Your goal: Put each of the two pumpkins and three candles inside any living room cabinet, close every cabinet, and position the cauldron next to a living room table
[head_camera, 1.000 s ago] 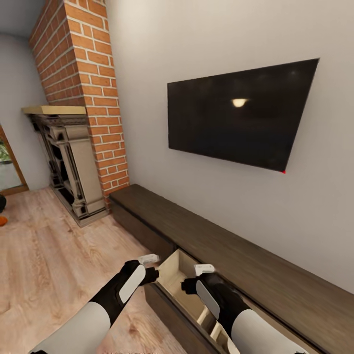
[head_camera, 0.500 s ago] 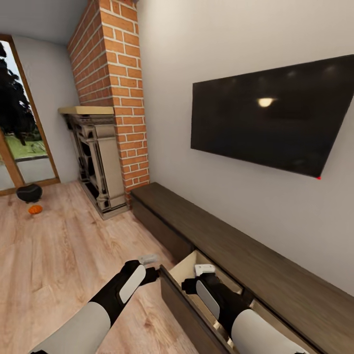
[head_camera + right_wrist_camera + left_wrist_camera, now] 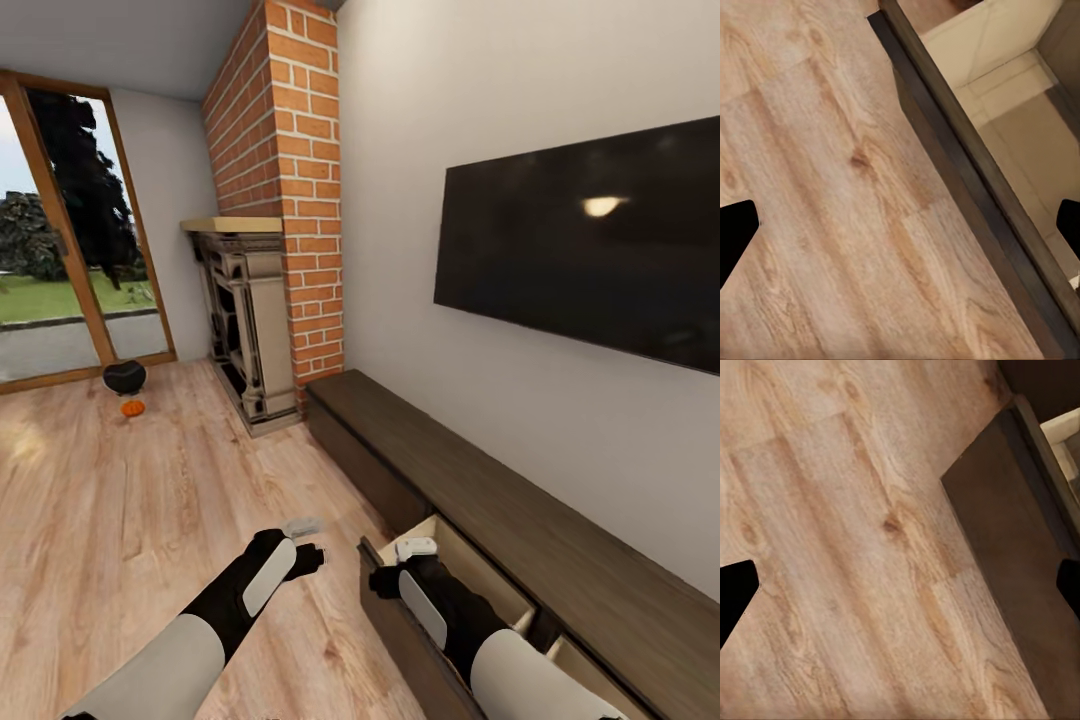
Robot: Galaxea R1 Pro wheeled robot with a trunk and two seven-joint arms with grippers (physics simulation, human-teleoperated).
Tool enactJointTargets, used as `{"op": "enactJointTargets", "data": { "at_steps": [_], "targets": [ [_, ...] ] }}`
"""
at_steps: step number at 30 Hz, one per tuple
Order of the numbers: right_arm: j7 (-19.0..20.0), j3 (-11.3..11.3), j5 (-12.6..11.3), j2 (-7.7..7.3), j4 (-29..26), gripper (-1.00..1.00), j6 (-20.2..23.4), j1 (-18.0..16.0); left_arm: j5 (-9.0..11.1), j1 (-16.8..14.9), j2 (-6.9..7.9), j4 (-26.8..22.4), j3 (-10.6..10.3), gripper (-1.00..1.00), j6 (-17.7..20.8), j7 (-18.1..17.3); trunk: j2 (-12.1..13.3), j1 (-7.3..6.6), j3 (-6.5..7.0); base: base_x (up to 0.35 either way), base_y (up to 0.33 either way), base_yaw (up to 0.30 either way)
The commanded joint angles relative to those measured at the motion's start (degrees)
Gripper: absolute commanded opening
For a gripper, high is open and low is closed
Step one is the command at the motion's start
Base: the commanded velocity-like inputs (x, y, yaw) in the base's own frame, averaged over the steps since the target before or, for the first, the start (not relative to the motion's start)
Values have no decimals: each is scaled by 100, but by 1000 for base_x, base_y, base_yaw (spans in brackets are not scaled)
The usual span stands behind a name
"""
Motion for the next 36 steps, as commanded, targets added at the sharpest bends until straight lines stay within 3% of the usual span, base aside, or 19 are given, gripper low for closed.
{"op": "enactJointTargets", "data": {
  "at_steps": [1,16,26,36],
  "targets": [
    [-55,32,-61,-5,-11,100,15,-4,59,-6,2,-5,-23,100,3,54,-3,0,-6,5,0,277],
    [-49,32,-61,-7,-12,100,15,-4,59,-6,1,-5,-23,100,3,55,-3,0,-6,213,66,276],
    [-46,36,-61,-5,-19,100,15,-4,59,-6,1,-5,-24,100,3,58,-3,0,-6,114,14,71],
    [-46,40,-61,-5,-19,100,15,-4,59,-6,1,-5,-28,100,3,59,-3,0,-6,95,0,251]
  ]
}}
